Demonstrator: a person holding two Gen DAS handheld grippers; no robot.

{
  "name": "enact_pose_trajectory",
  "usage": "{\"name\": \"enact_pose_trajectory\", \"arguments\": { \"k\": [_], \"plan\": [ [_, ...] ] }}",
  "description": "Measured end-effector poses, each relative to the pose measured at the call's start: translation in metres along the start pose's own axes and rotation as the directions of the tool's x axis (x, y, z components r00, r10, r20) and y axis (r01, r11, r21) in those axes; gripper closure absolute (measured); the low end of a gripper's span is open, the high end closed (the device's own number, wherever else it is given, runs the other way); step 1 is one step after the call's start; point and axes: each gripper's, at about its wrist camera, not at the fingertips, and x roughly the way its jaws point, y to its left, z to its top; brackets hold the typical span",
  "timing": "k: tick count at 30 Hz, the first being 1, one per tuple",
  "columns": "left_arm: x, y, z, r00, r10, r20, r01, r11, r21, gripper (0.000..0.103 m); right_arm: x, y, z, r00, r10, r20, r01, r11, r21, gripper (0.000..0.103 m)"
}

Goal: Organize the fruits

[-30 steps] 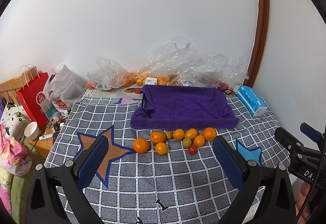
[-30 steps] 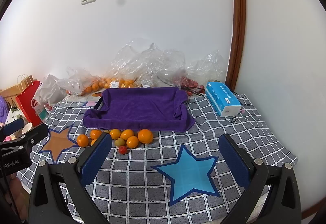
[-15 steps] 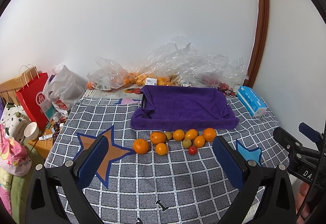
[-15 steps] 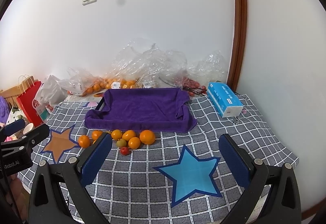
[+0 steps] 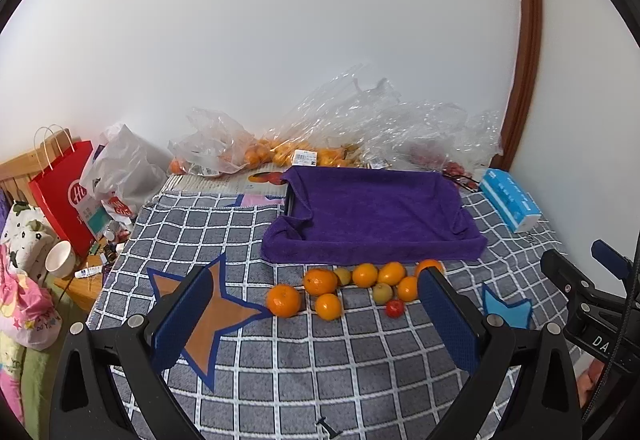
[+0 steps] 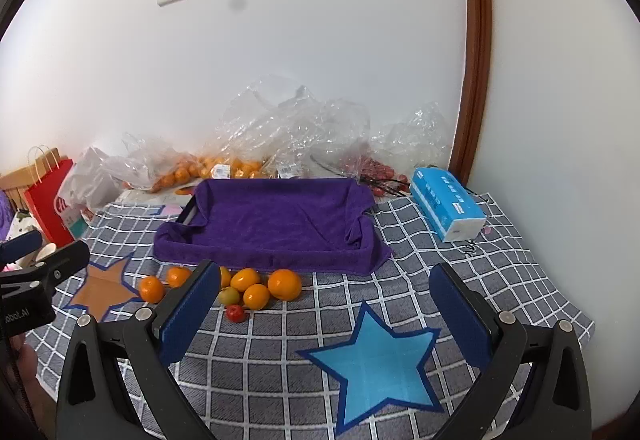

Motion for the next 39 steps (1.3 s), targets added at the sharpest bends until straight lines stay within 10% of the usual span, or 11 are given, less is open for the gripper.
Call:
{"name": "enact_pose_trajectory", "arguments": {
  "k": [14, 31, 39],
  "plan": [
    [0.080, 0.038, 0.001, 0.991, 0.067, -0.118, -0.071, 0.997, -0.035, 0.001, 0.092, -0.001, -0.003, 0.985, 0.060, -0.159, -0.057, 0.998, 0.024, 0.012],
    [0.137, 0.079, -0.025, 0.970, 0.019, -0.241, -0.047, 0.993, -0.113, 0.002, 0.205, 0.026, -0.030, 0.903, 0.192, -0.383, -0.159, 0.980, 0.116, 0.048],
    [0.154, 0.058, -0.030, 0.958, -0.047, -0.282, 0.025, 0.996, -0.080, 0.004, 0.190, 0.010, -0.027, 0.918, 0.152, -0.366, -0.129, 0.988, 0.087, 0.058]
  ]
}}
